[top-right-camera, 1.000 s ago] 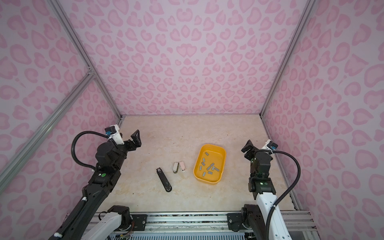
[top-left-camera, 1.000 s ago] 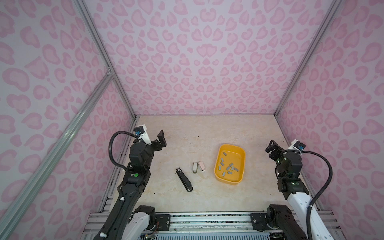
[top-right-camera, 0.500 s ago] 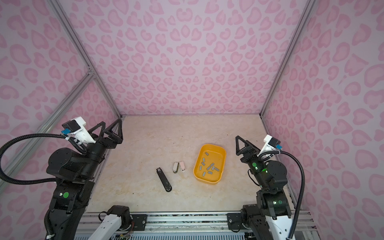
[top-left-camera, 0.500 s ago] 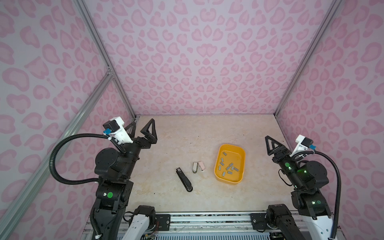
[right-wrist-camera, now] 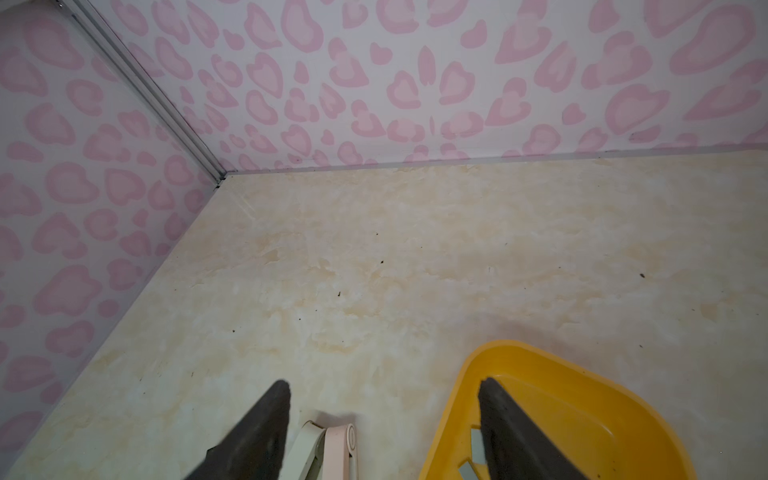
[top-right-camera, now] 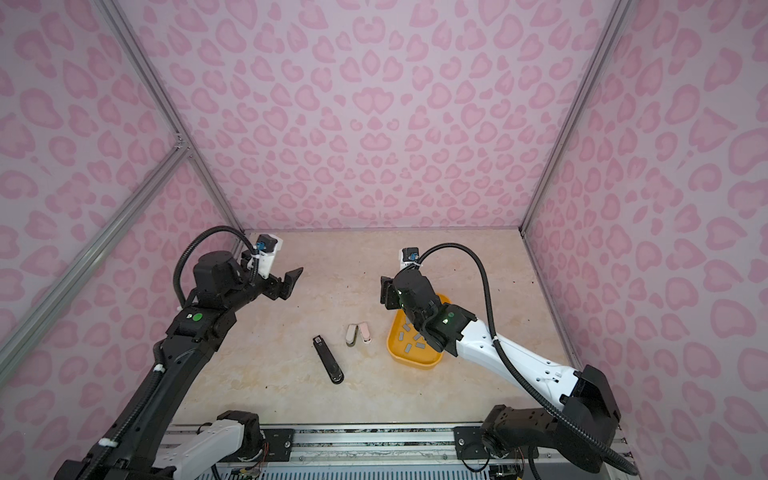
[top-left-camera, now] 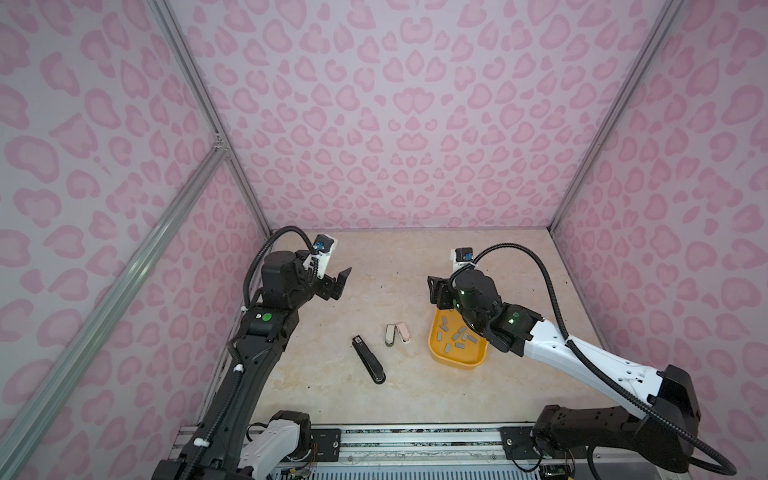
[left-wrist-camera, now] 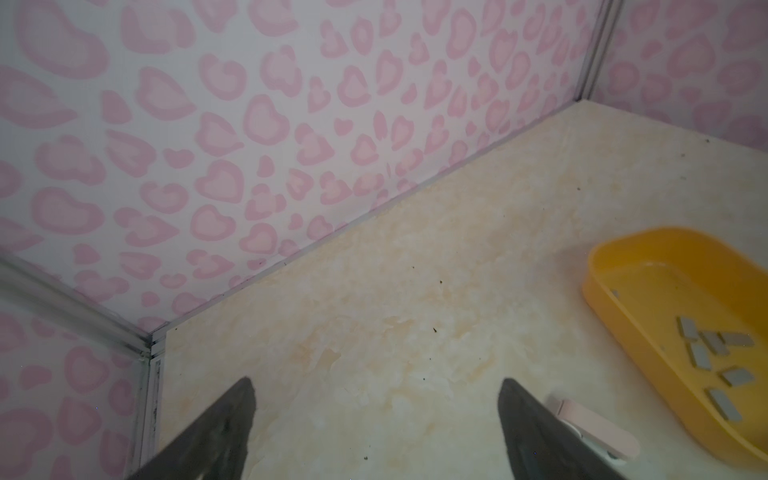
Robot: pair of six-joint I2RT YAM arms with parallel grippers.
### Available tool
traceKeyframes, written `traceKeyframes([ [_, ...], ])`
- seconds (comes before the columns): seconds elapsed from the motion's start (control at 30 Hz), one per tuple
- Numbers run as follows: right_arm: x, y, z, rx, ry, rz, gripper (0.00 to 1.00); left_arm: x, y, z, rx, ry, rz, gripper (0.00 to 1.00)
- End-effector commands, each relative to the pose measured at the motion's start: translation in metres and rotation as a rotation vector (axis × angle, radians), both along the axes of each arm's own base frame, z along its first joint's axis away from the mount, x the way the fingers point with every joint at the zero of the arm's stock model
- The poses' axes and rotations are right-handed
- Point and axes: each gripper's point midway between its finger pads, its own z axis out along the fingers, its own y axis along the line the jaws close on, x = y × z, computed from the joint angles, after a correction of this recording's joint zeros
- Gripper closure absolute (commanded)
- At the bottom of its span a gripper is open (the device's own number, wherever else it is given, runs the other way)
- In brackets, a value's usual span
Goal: Load the staples into the stapler
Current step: 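Grasp the pink-and-white stapler with the left gripper while the right moves over the tray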
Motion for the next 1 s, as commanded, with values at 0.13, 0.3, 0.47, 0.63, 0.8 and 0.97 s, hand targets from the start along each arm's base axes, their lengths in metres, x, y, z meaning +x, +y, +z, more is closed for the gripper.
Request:
traceKeyframes([
  [0.13, 0.003, -0.024, -0.058, -0.11, 0.058, -0.091, 0.27, -0.009, -0.075, -0.062, 0.293, -0.01, -0.459, 0.2],
  [0.3, -0.008, -0.012, -0.089, -0.144, 0.137, -0.044, 0.28, -0.032, -0.102, -0.092, 0.367, -0.027, -0.616, 0.22],
  [0.47, -0.01, -0.016, -0.126, -0.209, 0.234, -0.096, 0.31, -0.074, -0.134, -0.111, 0.482, -0.042, -0.791, 0.22],
  [0.63, -0.008, -0.018, -0.149, -0.292, 0.291, -0.124, 0.34, -0.091, -0.139, -0.134, 0.569, -0.075, -0.874, 0.21],
  [0.8, -0.005, -0.024, -0.16, -0.331, 0.313, -0.165, 0.35, -0.087, -0.149, -0.122, 0.57, -0.061, -0.911, 0.21],
  [0.97, -0.001, -0.028, -0.171, -0.346, 0.353, -0.18, 0.51, -0.069, -0.141, -0.127, 0.788, -0.018, -0.893, 0.23],
])
